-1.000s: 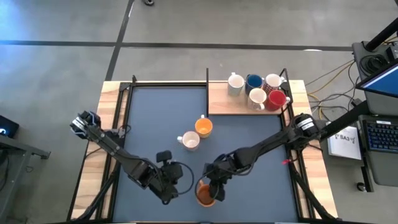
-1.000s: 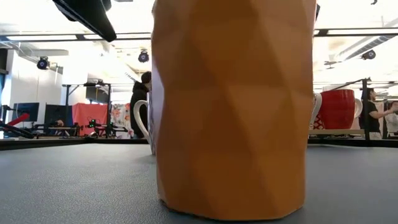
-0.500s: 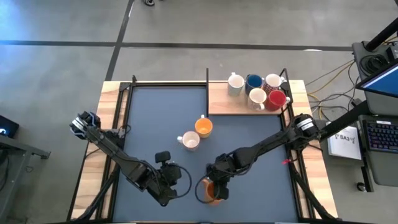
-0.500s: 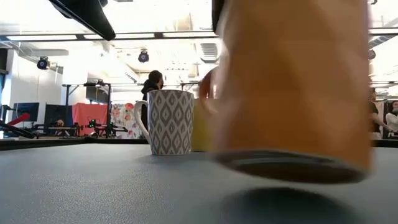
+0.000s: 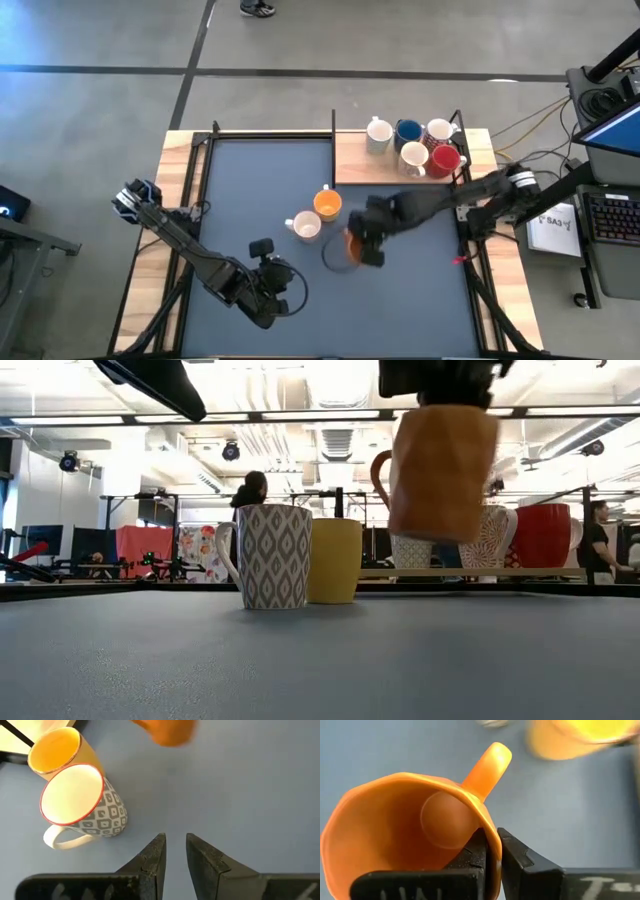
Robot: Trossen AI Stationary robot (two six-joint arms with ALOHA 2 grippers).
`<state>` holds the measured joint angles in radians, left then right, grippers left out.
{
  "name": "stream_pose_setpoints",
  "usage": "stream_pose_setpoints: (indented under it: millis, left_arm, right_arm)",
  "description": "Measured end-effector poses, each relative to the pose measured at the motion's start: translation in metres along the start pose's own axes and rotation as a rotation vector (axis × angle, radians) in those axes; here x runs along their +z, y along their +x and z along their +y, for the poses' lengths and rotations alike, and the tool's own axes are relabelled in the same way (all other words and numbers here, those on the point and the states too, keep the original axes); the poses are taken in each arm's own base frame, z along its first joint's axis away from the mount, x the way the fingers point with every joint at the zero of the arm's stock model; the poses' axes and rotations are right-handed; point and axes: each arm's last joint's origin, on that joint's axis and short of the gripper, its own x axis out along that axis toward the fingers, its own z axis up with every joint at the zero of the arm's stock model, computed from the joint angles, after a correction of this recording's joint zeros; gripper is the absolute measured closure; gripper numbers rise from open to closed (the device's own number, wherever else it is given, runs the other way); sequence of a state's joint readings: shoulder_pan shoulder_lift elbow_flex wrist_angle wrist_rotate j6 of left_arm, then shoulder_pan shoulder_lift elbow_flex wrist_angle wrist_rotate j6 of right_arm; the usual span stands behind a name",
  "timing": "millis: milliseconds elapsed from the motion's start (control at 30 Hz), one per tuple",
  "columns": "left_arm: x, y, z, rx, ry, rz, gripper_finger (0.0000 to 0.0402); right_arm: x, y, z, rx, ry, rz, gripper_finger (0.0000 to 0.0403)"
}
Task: Place coffee mugs
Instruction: Put the orange mug on the shelf
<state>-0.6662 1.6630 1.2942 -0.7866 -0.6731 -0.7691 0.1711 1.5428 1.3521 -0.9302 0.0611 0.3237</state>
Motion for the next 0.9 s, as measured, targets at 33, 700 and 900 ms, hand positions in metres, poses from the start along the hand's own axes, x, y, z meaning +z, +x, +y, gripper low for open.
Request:
stream_pose_setpoints:
  millis: [33, 700, 900]
  left_arm:
    - [0.0, 0.0, 0.0, 0.001, 0.0, 0.0, 0.0344]
    - [0.009, 0.008, 0.01, 0.079, -0.015, -0.044, 0.0344]
    - [0.012, 0.011, 0.014, 0.094, 0.001, -0.042, 0.0344]
  right_arm:
    - [0.001, -0.005, -0.011, -0.012, 0.016, -0.006, 0.0388]
    - [-0.002, -0.017, -0.205, -0.166, 0.364, 0.008, 0.0388]
    - [-0.007, -0.01, -0.217, -0.205, 0.366, 0.07, 0.0382]
